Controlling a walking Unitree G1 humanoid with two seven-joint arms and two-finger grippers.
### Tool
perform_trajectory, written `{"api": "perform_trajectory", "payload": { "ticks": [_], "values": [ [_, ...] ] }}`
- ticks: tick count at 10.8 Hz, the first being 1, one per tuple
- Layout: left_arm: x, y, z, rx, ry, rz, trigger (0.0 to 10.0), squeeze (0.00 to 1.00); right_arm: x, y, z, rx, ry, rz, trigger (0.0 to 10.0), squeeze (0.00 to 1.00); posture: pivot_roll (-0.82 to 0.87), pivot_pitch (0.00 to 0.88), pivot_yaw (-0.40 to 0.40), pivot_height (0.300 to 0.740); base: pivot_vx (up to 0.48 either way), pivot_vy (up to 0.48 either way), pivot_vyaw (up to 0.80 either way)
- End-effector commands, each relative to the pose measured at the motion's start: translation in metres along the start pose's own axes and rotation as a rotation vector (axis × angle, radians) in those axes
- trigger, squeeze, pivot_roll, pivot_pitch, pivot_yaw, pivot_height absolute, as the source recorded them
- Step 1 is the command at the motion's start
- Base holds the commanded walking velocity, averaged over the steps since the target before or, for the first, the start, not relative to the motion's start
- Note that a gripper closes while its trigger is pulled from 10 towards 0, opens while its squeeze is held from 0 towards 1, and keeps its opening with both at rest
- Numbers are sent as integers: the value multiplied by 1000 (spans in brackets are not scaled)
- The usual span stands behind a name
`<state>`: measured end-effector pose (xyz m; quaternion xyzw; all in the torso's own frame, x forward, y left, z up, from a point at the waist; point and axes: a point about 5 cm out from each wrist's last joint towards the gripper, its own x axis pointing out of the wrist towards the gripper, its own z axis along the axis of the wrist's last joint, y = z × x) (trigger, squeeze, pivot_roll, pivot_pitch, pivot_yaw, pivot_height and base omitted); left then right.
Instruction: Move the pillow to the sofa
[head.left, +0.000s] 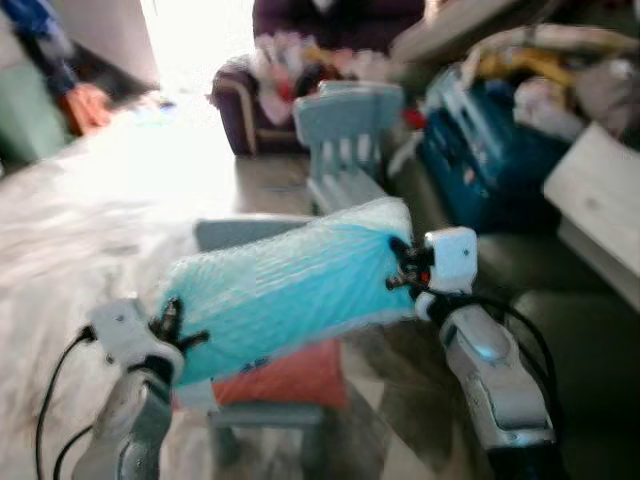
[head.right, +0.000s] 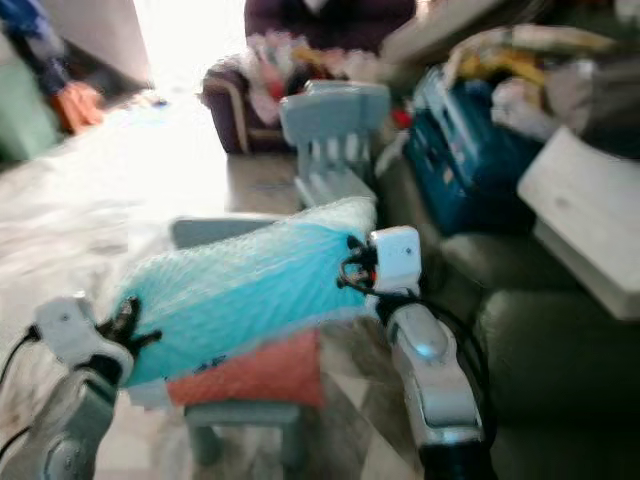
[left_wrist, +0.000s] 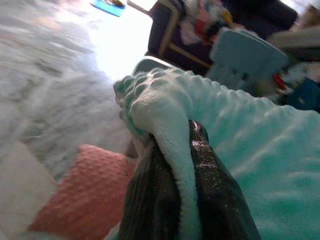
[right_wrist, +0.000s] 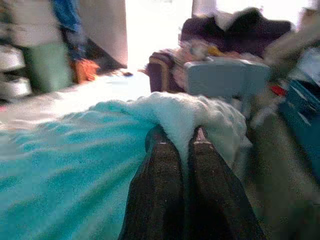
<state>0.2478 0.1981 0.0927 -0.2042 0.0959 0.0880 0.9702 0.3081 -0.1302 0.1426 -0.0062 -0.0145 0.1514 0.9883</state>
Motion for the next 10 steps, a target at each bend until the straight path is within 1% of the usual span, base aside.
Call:
{"api": "perform_trajectory", "payload": {
  "ticks": [1,10],
  "values": [
    [-2,4,2,4,-6,16,10000,0,0,-1,3,2,-11,-6,10000,0,-176,1,31,740,-292,0,0],
    [-2,3,1,-7,1,17,10000,0,0,-2,4,0,-8,-3,10000,0,-181,2,31,740,-330,0,0]
  ]
}}
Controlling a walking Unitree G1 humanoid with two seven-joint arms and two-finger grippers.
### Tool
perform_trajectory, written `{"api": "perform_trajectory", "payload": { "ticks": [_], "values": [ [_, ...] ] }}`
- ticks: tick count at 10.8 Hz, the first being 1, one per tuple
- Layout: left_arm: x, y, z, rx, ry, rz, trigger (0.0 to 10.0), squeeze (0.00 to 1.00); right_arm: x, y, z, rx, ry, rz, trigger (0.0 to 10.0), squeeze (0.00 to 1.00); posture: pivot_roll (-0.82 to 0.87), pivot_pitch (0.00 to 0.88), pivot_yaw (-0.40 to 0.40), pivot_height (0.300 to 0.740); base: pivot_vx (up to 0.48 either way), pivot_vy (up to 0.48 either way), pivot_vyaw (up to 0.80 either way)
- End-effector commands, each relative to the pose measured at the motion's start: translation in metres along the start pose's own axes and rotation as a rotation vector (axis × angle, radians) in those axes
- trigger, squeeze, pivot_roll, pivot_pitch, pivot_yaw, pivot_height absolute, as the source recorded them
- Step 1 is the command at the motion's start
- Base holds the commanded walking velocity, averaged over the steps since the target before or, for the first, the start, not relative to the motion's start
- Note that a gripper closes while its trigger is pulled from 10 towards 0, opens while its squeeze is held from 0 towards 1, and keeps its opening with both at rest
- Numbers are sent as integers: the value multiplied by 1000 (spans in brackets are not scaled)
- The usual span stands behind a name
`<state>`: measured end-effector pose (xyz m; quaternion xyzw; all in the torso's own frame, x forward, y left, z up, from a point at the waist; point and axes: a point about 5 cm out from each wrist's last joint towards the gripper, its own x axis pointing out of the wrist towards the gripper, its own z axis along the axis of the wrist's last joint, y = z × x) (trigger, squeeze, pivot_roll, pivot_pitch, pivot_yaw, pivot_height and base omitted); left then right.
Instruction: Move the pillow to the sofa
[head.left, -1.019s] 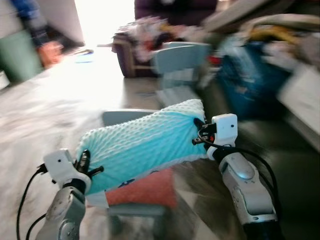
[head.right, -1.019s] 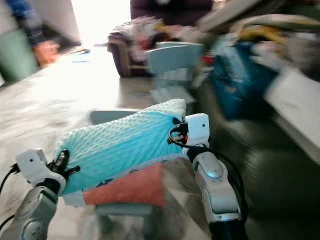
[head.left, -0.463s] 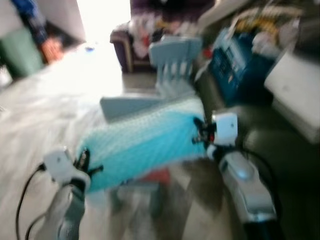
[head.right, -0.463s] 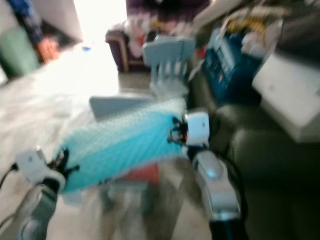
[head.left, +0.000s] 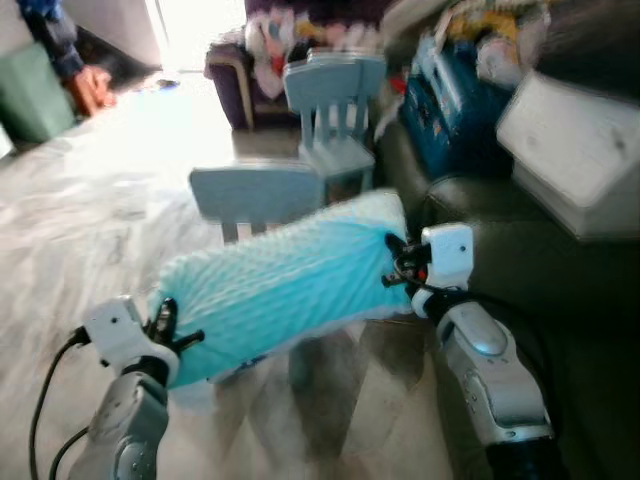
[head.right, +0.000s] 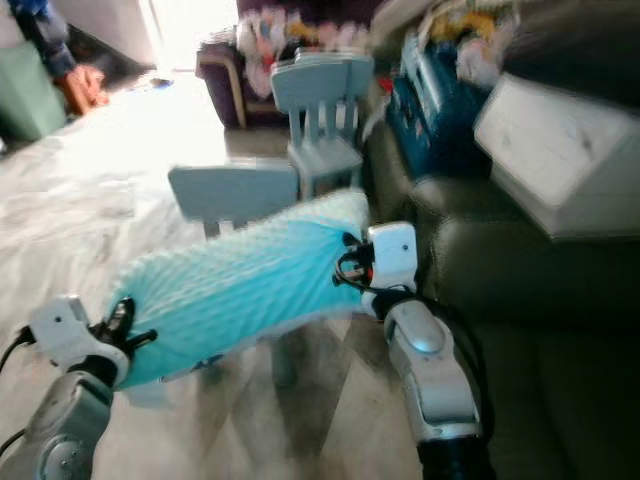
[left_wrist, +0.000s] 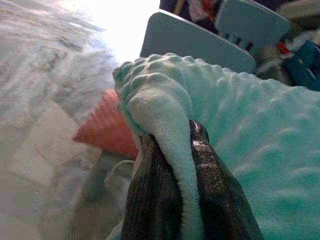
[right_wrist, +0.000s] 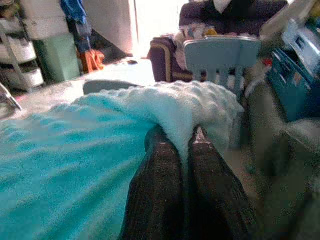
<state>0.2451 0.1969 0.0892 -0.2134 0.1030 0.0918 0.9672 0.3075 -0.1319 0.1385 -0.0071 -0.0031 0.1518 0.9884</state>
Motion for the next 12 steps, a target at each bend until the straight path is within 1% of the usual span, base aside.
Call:
{"api": "perform_trajectory", "payload": {
  "ticks": [1,3,7,12],
  "values": [
    [0,2,5,13,-13,7,10000,0,1,0,8,0,-30,-5,10000,0,-181,1,30,740,-322,0,0],
    [0,3,5,14,-11,5,10000,0,2,0,7,2,-26,-4,10000,0,-179,1,30,740,-304,0,0],
    [0,4,8,-1,-33,-2,10000,0,3,2,7,5,-25,3,10000,0,-176,0,34,740,0,0,0],
    [0,4,8,-3,-33,-13,10000,0,2,2,6,5,-24,5,10000,0,-177,0,34,740,0,464,0]
  ]
}}
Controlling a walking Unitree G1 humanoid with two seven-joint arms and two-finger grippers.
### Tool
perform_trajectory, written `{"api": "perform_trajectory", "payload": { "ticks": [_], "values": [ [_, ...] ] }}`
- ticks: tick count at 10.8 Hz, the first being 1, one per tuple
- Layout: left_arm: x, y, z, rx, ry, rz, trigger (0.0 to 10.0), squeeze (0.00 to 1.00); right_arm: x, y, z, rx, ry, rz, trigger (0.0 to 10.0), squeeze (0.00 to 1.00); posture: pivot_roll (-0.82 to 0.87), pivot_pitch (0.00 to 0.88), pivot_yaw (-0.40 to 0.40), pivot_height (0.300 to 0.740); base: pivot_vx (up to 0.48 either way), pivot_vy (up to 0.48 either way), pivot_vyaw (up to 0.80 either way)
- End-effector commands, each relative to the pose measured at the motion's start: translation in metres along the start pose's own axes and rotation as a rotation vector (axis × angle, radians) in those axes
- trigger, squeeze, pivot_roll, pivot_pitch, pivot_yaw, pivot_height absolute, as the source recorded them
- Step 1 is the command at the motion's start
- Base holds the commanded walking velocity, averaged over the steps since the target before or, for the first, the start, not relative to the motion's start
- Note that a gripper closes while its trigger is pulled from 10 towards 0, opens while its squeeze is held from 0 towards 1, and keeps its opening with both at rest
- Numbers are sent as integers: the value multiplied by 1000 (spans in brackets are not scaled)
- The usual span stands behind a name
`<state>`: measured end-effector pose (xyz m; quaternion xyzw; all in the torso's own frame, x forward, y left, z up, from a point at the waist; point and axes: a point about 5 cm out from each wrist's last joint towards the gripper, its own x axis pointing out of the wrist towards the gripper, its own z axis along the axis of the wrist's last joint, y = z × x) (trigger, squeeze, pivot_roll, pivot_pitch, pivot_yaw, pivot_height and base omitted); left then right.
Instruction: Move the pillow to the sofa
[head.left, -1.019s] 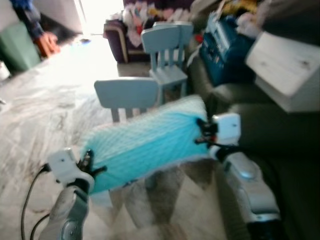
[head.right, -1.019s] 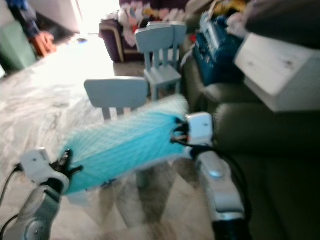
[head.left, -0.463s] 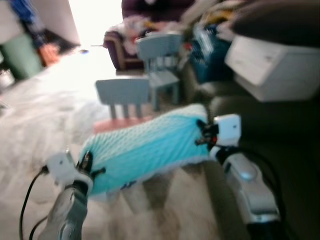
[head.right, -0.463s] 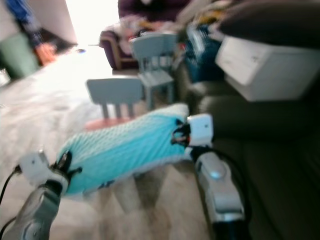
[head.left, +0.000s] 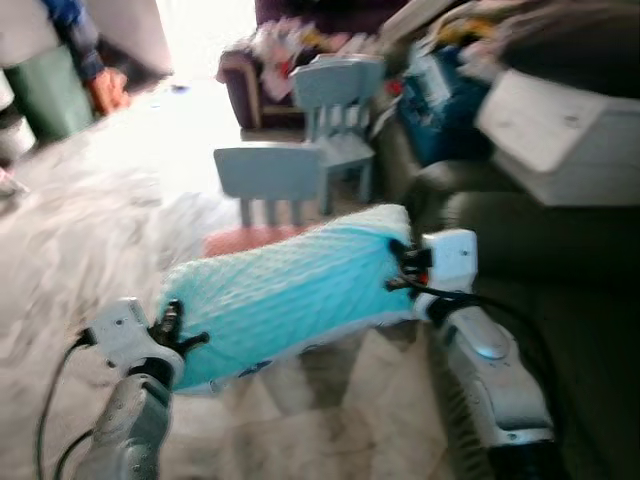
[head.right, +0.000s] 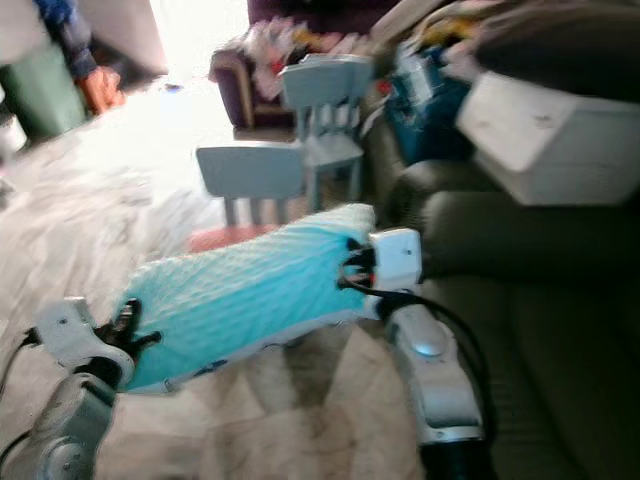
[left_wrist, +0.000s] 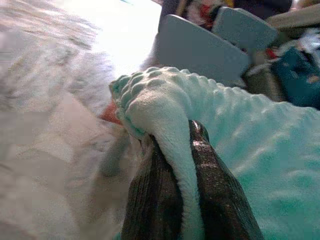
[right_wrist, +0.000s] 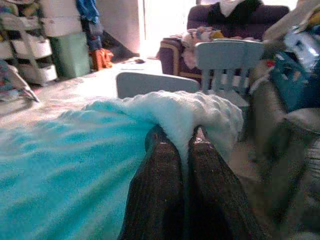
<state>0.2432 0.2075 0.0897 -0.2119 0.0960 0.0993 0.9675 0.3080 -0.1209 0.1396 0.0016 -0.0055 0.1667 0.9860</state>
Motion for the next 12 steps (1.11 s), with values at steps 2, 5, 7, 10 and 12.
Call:
{"api": "perform_trajectory", "payload": {
  "ticks": [2,5,7,10,12],
  "values": [
    [1,-6,3,-8,-12,-25,10000,0,-1,-8,5,-11,-14,-24,10000,0,-177,0,35,740,0,480,0],
    [2,-7,3,-5,-10,-29,10000,0,0,-7,5,-10,-13,-23,10000,0,-176,0,34,740,0,480,0],
    [1,-8,1,-7,-1,-28,10000,0,-1,-7,4,-10,-11,-23,10000,0,-176,0,34,740,0,480,0],
    [1,-8,0,-3,6,-30,10000,0,0,-6,4,-8,-11,-24,10000,0,-178,1,36,740,0,475,0],
    [1,-9,1,1,0,-29,10000,0,0,-6,4,-9,-11,-21,10000,0,-177,2,36,740,0,0,0]
  ]
}}
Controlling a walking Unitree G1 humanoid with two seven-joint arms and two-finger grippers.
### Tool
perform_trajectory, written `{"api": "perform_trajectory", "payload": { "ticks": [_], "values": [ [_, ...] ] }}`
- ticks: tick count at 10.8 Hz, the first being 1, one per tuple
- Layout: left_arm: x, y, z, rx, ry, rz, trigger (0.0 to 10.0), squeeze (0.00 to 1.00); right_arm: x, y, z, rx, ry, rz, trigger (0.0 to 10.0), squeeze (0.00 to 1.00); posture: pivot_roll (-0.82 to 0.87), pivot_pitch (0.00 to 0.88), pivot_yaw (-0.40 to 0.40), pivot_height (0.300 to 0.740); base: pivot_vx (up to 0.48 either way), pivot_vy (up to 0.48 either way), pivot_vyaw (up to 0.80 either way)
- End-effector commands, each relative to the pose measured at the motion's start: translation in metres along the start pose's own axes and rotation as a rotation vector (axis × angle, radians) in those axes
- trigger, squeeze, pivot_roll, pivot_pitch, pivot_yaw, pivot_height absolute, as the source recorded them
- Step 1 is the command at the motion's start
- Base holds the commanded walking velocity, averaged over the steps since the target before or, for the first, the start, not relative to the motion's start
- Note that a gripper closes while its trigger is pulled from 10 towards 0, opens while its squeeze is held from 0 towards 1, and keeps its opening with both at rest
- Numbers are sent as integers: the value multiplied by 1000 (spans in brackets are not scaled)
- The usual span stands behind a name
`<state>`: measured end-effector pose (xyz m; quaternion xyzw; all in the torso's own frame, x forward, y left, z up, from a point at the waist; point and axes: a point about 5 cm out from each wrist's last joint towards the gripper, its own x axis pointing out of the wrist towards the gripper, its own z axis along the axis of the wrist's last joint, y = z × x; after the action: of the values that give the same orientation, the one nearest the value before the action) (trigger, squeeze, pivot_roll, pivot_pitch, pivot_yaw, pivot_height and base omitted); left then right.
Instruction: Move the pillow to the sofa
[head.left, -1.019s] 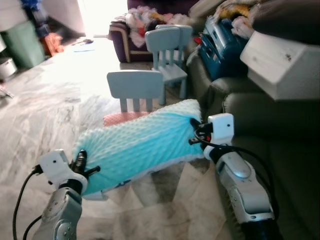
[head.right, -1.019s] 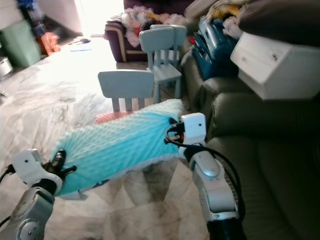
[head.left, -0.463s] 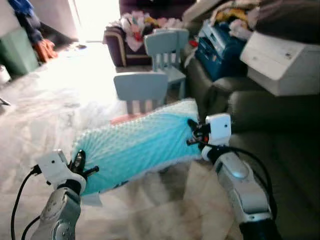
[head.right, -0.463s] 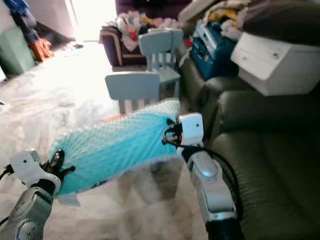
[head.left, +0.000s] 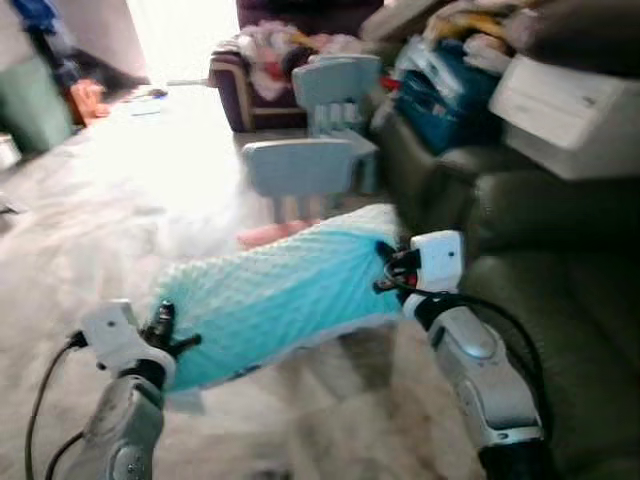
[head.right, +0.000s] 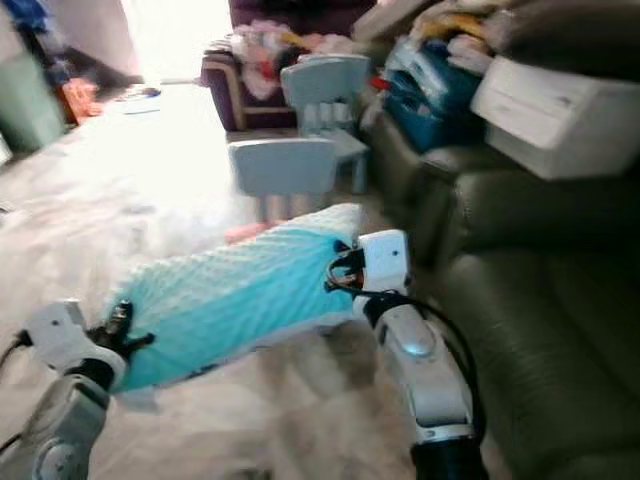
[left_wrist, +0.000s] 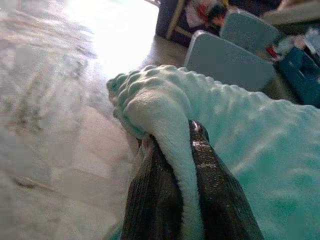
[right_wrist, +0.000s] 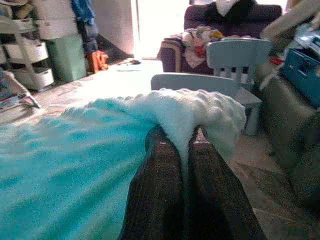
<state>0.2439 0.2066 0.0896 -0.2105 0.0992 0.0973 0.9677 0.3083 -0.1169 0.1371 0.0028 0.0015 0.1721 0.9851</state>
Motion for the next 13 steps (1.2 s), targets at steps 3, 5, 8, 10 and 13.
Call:
{"api": "perform_trajectory", "payload": {
  "ticks": [3,5,8,10,13],
  "values": [
    [1,-8,1,0,-3,-27,10000,0,-1,-9,7,-22,-23,-31,10000,0,-178,2,37,740,0,0,0],
    [1,-8,1,4,-1,-28,10000,0,-1,-9,7,-26,-23,-34,10000,0,-179,3,36,740,0,0,0],
    [1,-9,1,21,-16,-39,10000,0,0,-9,8,-28,-21,-32,10000,0,-181,2,35,740,0,0,0],
    [0,-9,2,28,-21,-46,10000,0,0,-9,8,-29,-21,-31,10000,0,-183,4,37,740,0,0,0],
    [1,-9,0,12,-17,-50,10000,0,-1,-10,7,-30,-18,-39,10000,0,-185,4,37,740,0,-99,0]
  ]
}}
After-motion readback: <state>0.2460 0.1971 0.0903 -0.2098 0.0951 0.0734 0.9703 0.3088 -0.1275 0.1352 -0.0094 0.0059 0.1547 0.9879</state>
